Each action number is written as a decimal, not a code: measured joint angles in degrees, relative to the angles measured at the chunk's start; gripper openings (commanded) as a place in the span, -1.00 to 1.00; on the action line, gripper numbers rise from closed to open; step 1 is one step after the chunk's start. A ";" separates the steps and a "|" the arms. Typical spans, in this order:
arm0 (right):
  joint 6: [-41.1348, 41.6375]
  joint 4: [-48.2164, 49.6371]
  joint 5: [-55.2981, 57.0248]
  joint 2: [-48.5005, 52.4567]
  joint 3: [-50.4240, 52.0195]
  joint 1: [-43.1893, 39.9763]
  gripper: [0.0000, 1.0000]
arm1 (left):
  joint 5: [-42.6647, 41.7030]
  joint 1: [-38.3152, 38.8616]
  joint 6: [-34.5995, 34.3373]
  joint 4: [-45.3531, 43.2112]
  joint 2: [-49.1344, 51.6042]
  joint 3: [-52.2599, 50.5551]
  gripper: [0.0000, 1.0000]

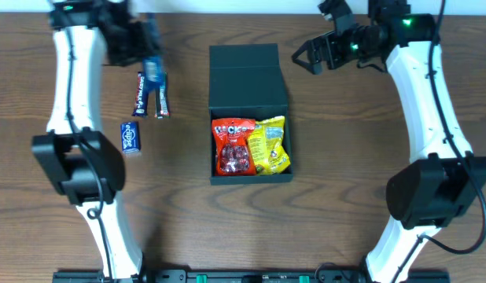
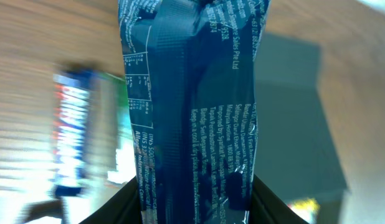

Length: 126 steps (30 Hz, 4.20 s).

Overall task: Pack container
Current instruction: 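Carry the blue bar into the box's right side and release it, then withdraw the left gripper to the green-wrapped bar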

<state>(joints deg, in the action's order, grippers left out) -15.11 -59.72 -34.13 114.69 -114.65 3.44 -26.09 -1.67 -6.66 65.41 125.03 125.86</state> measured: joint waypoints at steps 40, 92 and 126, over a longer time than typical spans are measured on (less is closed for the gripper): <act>-6.10 -8.57 -8.81 -1.09 0.00 -13.66 0.98 | 15.13 42.56 -34.58 -5.49 0.26 -18.75 -0.89; -6.10 -8.33 -8.96 -1.09 0.00 -13.66 0.98 | 15.39 39.06 -16.81 -5.38 -1.90 -11.39 -0.88; -6.10 -8.33 -8.94 -1.09 0.00 -13.66 0.98 | 11.47 37.16 -12.11 -2.84 4.37 -5.03 -0.88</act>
<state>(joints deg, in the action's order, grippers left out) -21.21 -68.05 -43.07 113.60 -114.65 -10.22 -14.61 35.48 -18.76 62.57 129.40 120.84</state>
